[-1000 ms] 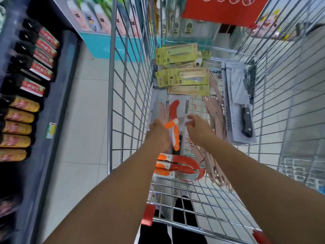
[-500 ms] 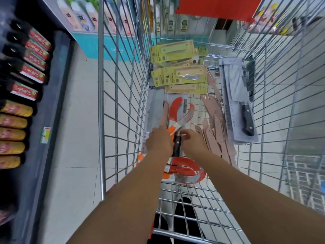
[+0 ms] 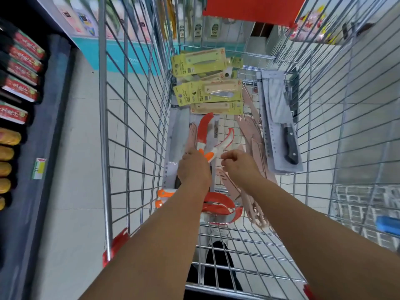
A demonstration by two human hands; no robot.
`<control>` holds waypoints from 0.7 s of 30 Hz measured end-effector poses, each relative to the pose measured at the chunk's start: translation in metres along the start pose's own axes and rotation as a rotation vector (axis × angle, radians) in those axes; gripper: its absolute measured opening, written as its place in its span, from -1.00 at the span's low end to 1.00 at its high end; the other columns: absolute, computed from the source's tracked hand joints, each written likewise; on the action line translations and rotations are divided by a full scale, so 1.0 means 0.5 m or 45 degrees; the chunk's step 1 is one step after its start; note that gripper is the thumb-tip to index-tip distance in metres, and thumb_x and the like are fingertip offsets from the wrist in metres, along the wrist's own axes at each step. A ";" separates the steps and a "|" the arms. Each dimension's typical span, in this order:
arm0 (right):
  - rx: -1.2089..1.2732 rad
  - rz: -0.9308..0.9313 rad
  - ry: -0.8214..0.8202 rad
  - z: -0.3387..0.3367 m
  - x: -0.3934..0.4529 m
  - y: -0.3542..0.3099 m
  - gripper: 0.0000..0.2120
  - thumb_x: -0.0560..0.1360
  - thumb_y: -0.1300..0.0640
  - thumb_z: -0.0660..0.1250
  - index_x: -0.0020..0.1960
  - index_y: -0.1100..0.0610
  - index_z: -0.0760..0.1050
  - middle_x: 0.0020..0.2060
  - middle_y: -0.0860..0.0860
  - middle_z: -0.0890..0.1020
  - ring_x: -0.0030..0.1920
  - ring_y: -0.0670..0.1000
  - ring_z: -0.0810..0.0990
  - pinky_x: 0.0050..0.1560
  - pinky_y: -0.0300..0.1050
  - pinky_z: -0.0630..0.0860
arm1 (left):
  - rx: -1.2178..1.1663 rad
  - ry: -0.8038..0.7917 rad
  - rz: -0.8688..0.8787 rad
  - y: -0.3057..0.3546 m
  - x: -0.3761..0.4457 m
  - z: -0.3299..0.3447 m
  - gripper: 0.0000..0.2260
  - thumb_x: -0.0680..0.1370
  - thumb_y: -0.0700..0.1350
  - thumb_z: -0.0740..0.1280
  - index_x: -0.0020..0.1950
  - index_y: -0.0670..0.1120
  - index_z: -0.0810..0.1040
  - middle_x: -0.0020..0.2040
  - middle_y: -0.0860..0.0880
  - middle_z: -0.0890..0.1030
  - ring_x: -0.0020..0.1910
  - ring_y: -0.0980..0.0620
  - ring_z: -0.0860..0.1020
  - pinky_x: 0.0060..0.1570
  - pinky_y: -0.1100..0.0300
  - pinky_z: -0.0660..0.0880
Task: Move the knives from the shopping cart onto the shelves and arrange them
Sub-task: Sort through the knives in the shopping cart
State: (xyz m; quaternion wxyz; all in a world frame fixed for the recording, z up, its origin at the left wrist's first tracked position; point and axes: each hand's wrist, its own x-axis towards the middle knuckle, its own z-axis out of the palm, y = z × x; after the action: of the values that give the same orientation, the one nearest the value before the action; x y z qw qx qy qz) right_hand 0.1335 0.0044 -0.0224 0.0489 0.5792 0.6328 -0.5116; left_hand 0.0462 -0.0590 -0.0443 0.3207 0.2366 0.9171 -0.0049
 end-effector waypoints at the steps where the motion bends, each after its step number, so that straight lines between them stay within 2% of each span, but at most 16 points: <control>1: -0.030 -0.003 -0.019 -0.001 -0.002 0.004 -0.80 0.54 0.25 0.20 -0.08 0.00 0.53 0.03 0.06 0.64 0.01 0.10 0.61 0.11 0.10 0.55 | -0.018 0.010 0.008 0.000 0.001 -0.001 -0.61 0.58 -0.17 0.27 0.36 -0.25 0.28 0.20 -0.21 0.49 0.14 -0.19 0.52 0.03 0.00 0.53; 3: -0.129 -0.017 -0.070 0.001 -0.004 0.014 -0.76 0.55 0.24 0.18 0.10 0.05 0.55 0.10 0.03 0.62 0.06 0.06 0.58 0.12 0.02 0.54 | 0.019 0.000 0.039 -0.002 0.000 -0.007 -0.58 0.56 -0.15 0.30 0.35 -0.27 0.28 0.19 -0.20 0.47 0.13 -0.17 0.53 -0.01 0.03 0.52; 5: -0.218 -0.032 -0.086 0.006 -0.008 0.023 -0.68 0.55 0.26 0.17 0.27 0.06 0.47 0.20 0.00 0.56 0.15 0.03 0.53 0.10 -0.12 0.46 | 0.021 -0.021 0.045 -0.008 0.002 -0.010 -0.57 0.54 -0.15 0.33 0.34 -0.27 0.31 0.19 -0.19 0.45 0.13 -0.16 0.52 0.00 0.04 0.52; 7: -0.238 -0.072 0.002 0.009 -0.010 0.028 -0.61 0.54 0.28 0.20 0.35 0.07 0.37 0.27 -0.01 0.48 0.20 0.02 0.49 0.08 -0.15 0.40 | 0.006 -0.037 0.059 -0.010 0.004 -0.014 -0.55 0.52 -0.15 0.36 0.34 -0.24 0.31 0.22 -0.19 0.41 0.16 -0.14 0.48 0.04 0.03 0.52; 9: -0.240 -0.181 0.177 0.008 -0.017 0.027 -0.59 0.52 0.31 0.23 0.33 0.08 0.33 0.29 0.02 0.40 0.18 0.03 0.48 0.07 -0.14 0.40 | 0.032 -0.040 0.116 -0.012 0.005 -0.019 -0.48 0.51 -0.15 0.37 0.39 -0.22 0.24 0.25 -0.19 0.37 0.17 -0.13 0.43 0.06 0.03 0.50; 11: -0.365 -0.392 0.395 0.001 -0.024 0.023 -0.55 0.49 0.33 0.25 0.34 0.10 0.31 0.32 0.04 0.32 0.28 0.06 0.39 0.22 -0.14 0.36 | -0.006 -0.069 0.191 -0.012 0.005 -0.034 -0.36 0.51 -0.19 0.35 0.48 -0.17 0.07 0.22 -0.17 0.42 0.12 -0.14 0.48 0.00 0.01 0.50; 13: -0.547 -0.586 0.485 -0.013 -0.034 0.015 -0.41 0.45 0.32 0.29 0.43 0.06 0.25 0.42 0.03 0.24 0.42 0.10 0.23 0.45 -0.03 0.18 | -0.086 -0.152 0.299 -0.016 -0.003 -0.059 -0.34 0.55 -0.21 0.29 0.52 -0.08 -0.04 0.09 -0.14 0.53 -0.02 -0.13 0.55 -0.08 -0.01 0.53; 15: -0.748 -0.638 0.362 -0.030 -0.043 0.000 -0.28 0.45 0.27 0.29 0.52 0.00 0.08 0.50 -0.01 0.11 0.49 0.08 0.06 0.52 0.03 -0.01 | -0.057 -0.241 0.443 -0.029 -0.016 -0.094 -0.41 0.57 -0.23 0.23 0.50 -0.08 -0.02 0.02 -0.15 0.56 -0.10 -0.12 0.56 -0.12 0.00 0.52; 18: -1.063 -0.706 0.141 -0.040 -0.054 -0.012 -0.24 0.51 0.08 0.28 0.55 -0.08 -0.09 0.55 -0.09 -0.02 0.54 0.02 -0.11 0.49 0.03 -0.22 | 0.223 -0.316 0.640 -0.058 -0.043 -0.147 -0.55 0.57 -0.28 0.21 0.42 -0.15 0.17 0.05 -0.17 0.54 -0.11 -0.09 0.51 -0.16 0.07 0.42; 21: -1.222 -0.799 -0.083 -0.029 -0.071 -0.013 -0.33 0.53 -0.04 0.22 0.55 -0.07 -0.02 0.55 -0.06 0.06 0.55 0.01 -0.09 0.49 0.07 -0.25 | 0.513 -0.386 0.745 -0.074 -0.082 -0.171 -0.63 0.54 -0.33 0.20 0.32 -0.13 0.28 -0.01 -0.10 0.50 -0.13 -0.05 0.44 -0.16 0.09 0.42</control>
State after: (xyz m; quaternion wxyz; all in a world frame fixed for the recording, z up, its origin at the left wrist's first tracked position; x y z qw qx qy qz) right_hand 0.1477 -0.0082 0.0117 0.1715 0.2606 0.9339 -0.1747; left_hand 0.0078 -0.0956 0.0428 0.3875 0.5433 0.7337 -0.1281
